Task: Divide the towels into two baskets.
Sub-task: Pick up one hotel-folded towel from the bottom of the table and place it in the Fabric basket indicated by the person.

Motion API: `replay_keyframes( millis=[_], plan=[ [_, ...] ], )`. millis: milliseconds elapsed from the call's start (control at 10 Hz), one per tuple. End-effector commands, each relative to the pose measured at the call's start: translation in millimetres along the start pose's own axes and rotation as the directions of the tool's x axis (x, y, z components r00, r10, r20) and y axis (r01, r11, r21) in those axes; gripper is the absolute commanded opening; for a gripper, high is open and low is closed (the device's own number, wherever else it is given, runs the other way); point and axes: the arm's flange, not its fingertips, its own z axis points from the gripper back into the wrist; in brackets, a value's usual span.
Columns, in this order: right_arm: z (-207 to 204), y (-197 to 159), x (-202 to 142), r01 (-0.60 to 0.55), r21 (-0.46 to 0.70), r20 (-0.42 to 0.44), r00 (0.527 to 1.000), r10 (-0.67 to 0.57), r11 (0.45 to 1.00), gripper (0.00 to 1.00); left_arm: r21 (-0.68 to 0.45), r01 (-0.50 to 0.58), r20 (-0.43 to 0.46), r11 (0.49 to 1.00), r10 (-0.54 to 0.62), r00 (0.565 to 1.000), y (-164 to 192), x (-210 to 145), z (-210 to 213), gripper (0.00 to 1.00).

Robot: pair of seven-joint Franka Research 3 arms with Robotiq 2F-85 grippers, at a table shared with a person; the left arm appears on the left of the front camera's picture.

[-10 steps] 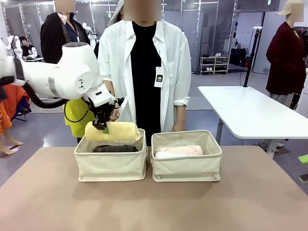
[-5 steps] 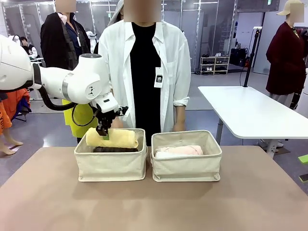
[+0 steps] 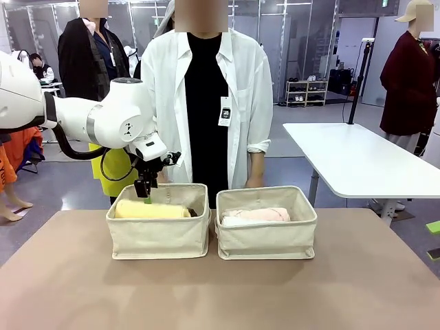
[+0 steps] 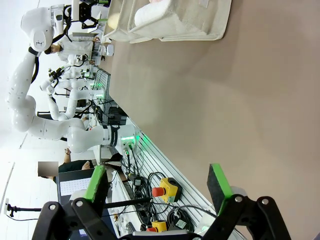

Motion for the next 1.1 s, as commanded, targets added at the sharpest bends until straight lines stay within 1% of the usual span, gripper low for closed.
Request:
replay_keyframes(
  millis=[0,100,200,1000],
  plan=[
    [0,3,-3,-0.006,0.006,0.005,1.0,0.005,1.0,1.0,-0.001,-0.037,0.038,0.999,0.037,0.999,-14,-10,3,0.98],
    [0,3,-3,-0.006,0.006,0.005,1.0,0.005,1.0,1.0,-0.008,-0.066,0.058,0.998,0.066,0.996,-19,-16,1,1.0],
    [0,3,-3,-0.006,0.006,0.005,1.0,0.005,1.0,1.0,-0.003,-0.014,0.01,1.0,0.014,1.0,-1,-3,1,1.0],
    [0,3,-3,-0.006,0.006,0.005,1.0,0.005,1.0,1.0,-0.003,-0.014,0.01,1.0,0.014,1.0,-1,-3,1,1.0]
  ],
)
